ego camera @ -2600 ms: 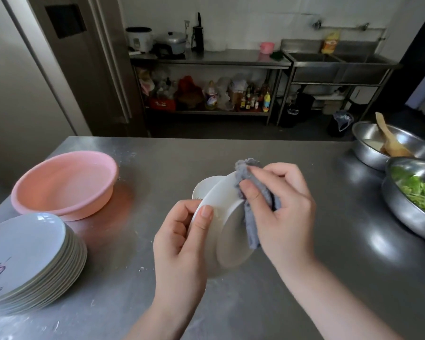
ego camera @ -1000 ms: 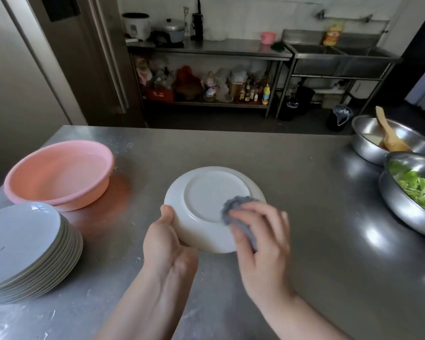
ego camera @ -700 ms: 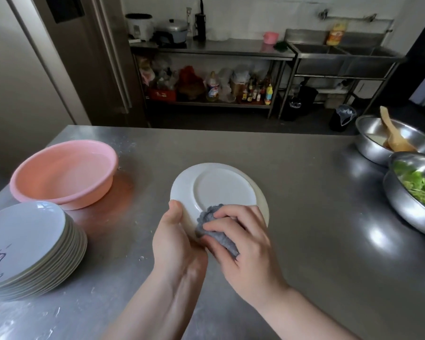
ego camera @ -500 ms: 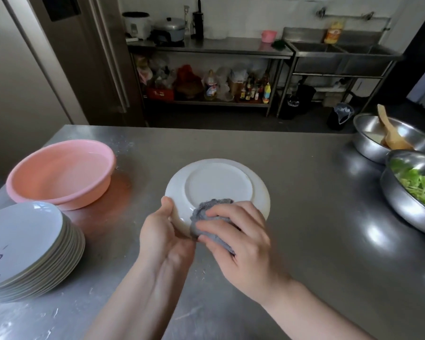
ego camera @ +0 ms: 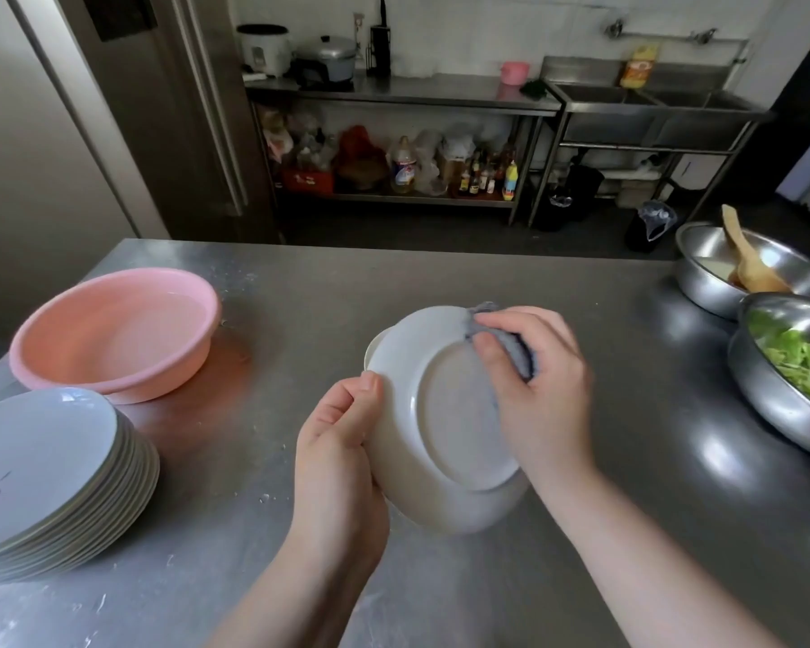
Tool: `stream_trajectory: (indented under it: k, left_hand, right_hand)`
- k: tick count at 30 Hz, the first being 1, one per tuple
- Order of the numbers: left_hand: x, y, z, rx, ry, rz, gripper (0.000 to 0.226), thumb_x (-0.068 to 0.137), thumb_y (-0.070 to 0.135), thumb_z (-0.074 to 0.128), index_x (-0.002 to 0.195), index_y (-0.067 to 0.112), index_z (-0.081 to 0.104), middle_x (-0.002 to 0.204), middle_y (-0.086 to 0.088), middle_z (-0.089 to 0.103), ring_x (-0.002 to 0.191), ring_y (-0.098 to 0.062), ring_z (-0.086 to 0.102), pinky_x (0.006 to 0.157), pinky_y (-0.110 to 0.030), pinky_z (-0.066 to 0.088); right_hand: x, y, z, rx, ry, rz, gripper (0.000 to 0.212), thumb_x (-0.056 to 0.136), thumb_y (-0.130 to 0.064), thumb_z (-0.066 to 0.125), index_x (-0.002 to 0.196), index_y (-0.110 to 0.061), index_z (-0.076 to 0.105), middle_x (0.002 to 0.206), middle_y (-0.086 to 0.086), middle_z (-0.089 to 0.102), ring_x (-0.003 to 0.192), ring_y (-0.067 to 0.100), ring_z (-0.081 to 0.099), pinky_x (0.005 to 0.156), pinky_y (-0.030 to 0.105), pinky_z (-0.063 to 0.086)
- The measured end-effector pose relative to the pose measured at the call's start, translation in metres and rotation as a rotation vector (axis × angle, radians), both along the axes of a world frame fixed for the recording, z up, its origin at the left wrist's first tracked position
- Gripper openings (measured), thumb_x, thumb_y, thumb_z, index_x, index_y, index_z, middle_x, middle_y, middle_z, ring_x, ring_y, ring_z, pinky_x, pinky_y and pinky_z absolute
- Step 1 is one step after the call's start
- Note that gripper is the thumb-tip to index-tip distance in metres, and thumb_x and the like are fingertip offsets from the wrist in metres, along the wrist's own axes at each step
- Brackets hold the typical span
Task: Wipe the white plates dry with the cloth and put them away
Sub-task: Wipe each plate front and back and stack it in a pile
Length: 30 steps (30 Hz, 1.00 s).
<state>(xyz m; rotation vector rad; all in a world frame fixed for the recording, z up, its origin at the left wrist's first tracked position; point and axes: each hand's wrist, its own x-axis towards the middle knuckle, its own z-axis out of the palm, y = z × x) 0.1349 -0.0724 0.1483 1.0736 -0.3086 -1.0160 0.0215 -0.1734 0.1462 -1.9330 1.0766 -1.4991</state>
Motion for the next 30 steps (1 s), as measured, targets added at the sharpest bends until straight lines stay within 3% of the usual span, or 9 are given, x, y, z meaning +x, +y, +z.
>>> stream_trajectory:
  k: [2, 6, 9, 12, 18, 21, 23, 26, 30]
  left_hand:
    - [-0.004, 0.000, 0.000, -0.022, -0.026, -0.010, 0.029, 0.094, 0.019, 0.056, 0.065, 0.020, 0.056, 0.070, 0.002, 0.062, 0.062, -0.010, 0.057, 0.050, -0.015, 0.044]
    - [0.001, -0.002, -0.004, -0.031, -0.006, 0.033, 0.019, 0.097, 0.018, 0.054, 0.082, 0.010, 0.063, 0.082, -0.010, 0.064, 0.073, -0.016, 0.059, 0.059, -0.021, 0.048]
    - [0.005, -0.004, -0.010, -0.045, 0.025, 0.038, 0.019, 0.098, 0.016, 0.052, 0.085, 0.007, 0.064, 0.083, -0.011, 0.068, 0.076, -0.018, 0.062, 0.063, -0.022, 0.052]
    - [0.006, -0.009, -0.019, 0.034, -0.081, 0.076, 0.020, 0.097, 0.016, 0.055, 0.080, 0.011, 0.064, 0.080, -0.010, 0.065, 0.075, -0.020, 0.056, 0.067, -0.030, 0.045]
    - [0.037, -0.027, -0.018, -0.024, -0.857, 0.175, 0.021, 0.094, 0.028, 0.059, 0.074, 0.025, 0.059, 0.066, 0.016, 0.060, 0.059, 0.001, 0.050, 0.055, -0.009, 0.037]
    - [0.050, -0.055, -0.025, 0.018, -1.291, 0.163, 0.016, 0.094, 0.032, 0.052, 0.077, 0.030, 0.051, 0.066, 0.013, 0.055, 0.063, -0.002, 0.049, 0.054, -0.013, 0.033]
    - [0.056, -0.076, -0.034, 0.036, -1.510, 0.177, 0.013, 0.093, 0.025, 0.053, 0.080, 0.021, 0.056, 0.062, 0.014, 0.050, 0.059, -0.006, 0.047, 0.052, -0.019, 0.028]
    - [0.060, -0.104, -0.054, -0.081, -1.752, 0.203, 0.017, 0.090, 0.015, 0.058, 0.075, 0.010, 0.063, 0.061, 0.006, 0.057, 0.050, -0.020, 0.053, 0.047, -0.018, 0.030]
    - [0.065, -0.132, -0.086, -0.296, -1.896, 0.112, 0.026, 0.088, 0.017, 0.053, 0.076, 0.008, 0.074, 0.066, 0.001, 0.070, 0.053, -0.020, 0.066, 0.041, -0.026, 0.048]
  right_hand:
    - [0.011, 0.006, 0.002, -0.102, 0.077, 0.077, 0.011, 0.084, -0.013, 0.067, 0.092, -0.016, 0.074, 0.099, -0.005, 0.064, 0.098, 0.016, 0.056, 0.089, 0.020, 0.041]
    - [0.017, 0.023, -0.009, -0.249, 0.185, 0.262, 0.015, 0.085, -0.012, 0.068, 0.098, -0.016, 0.075, 0.104, -0.002, 0.065, 0.101, 0.015, 0.055, 0.093, 0.024, 0.041]
    - [0.016, 0.031, -0.019, -0.222, 0.196, 0.336, 0.017, 0.084, -0.011, 0.069, 0.099, -0.016, 0.075, 0.105, -0.001, 0.065, 0.099, 0.015, 0.056, 0.094, 0.024, 0.042]
    - [0.012, 0.028, -0.021, -0.099, 0.111, 0.298, 0.017, 0.080, -0.013, 0.072, 0.097, -0.017, 0.075, 0.103, -0.006, 0.066, 0.101, 0.009, 0.060, 0.093, 0.020, 0.043]
    - [-0.025, 0.014, -0.043, 0.127, 0.067, 0.128, 0.019, 0.078, -0.015, 0.076, 0.097, -0.019, 0.074, 0.102, -0.011, 0.067, 0.098, 0.009, 0.063, 0.084, 0.018, 0.046]
    - [-0.036, 0.010, -0.057, 0.208, 0.012, 0.047, 0.026, 0.077, -0.008, 0.078, 0.096, -0.025, 0.074, 0.100, -0.014, 0.066, 0.098, 0.009, 0.063, 0.083, 0.015, 0.045]
    - [-0.036, 0.007, -0.063, 0.236, 0.019, 0.031, 0.025, 0.078, -0.010, 0.078, 0.096, -0.028, 0.073, 0.100, -0.016, 0.065, 0.099, 0.008, 0.062, 0.082, 0.011, 0.043]
    - [-0.035, -0.001, -0.069, 0.250, 0.075, 0.030, 0.027, 0.078, -0.009, 0.077, 0.097, -0.028, 0.073, 0.100, -0.017, 0.065, 0.099, 0.006, 0.062, 0.081, 0.008, 0.042]
    - [-0.035, -0.010, -0.071, 0.277, 0.051, 0.038, 0.021, 0.079, -0.020, 0.073, 0.096, -0.032, 0.072, 0.101, -0.016, 0.065, 0.100, 0.008, 0.062, 0.082, 0.011, 0.043]
